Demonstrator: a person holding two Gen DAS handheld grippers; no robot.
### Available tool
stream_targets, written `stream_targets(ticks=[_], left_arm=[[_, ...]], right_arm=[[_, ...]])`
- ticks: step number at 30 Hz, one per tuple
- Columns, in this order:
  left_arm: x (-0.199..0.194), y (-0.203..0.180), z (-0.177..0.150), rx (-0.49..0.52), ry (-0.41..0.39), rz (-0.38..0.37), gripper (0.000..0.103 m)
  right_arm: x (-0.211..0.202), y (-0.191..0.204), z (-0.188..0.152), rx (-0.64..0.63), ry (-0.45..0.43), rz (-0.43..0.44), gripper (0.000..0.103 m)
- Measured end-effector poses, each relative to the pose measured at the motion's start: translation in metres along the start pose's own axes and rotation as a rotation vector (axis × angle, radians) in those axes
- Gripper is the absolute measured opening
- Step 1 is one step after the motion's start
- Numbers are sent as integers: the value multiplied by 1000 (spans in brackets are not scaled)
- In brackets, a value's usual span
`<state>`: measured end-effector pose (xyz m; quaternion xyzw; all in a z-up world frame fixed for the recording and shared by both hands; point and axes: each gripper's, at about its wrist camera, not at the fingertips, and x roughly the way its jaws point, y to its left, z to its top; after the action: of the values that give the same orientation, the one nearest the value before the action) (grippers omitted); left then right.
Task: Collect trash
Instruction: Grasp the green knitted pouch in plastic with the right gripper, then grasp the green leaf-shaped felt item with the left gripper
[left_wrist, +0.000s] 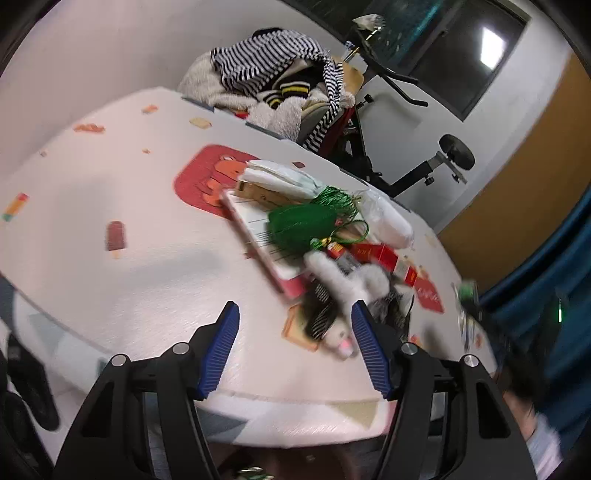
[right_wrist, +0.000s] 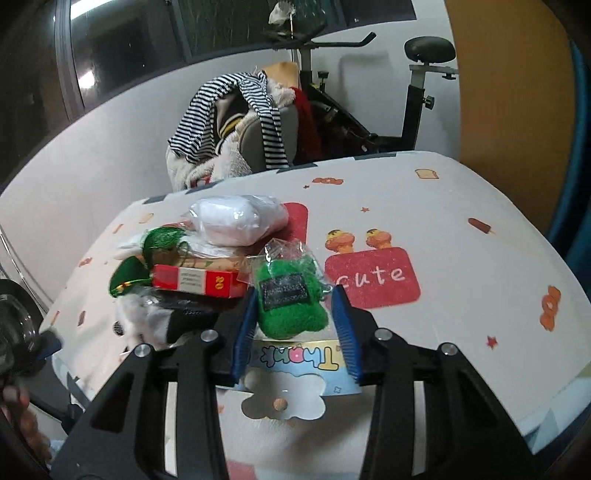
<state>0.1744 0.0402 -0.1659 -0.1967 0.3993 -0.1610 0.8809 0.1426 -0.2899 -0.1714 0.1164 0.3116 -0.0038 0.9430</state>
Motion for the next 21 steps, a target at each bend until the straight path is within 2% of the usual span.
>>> stream_targets(ticks=[3, 8, 14, 17, 21], left_arm=[[19, -4, 15, -23, 21, -25, 62], [47, -13, 35, -2, 38, -16, 62], [76, -10, 55, -39, 55, 6, 62], [90, -8, 63, -52, 57, 30, 69], [111, -10, 64, -8, 92, 64, 68]], right_arm=[[-11, 3, -10, 0, -24, 32, 43], [-17, 8, -21, -28, -51, 101, 43], [-21, 11, -22, -38, -72, 119, 43], [-21, 14, -21, -55, -74, 120, 43], [-24, 17, -22, -74, -78, 122, 43]])
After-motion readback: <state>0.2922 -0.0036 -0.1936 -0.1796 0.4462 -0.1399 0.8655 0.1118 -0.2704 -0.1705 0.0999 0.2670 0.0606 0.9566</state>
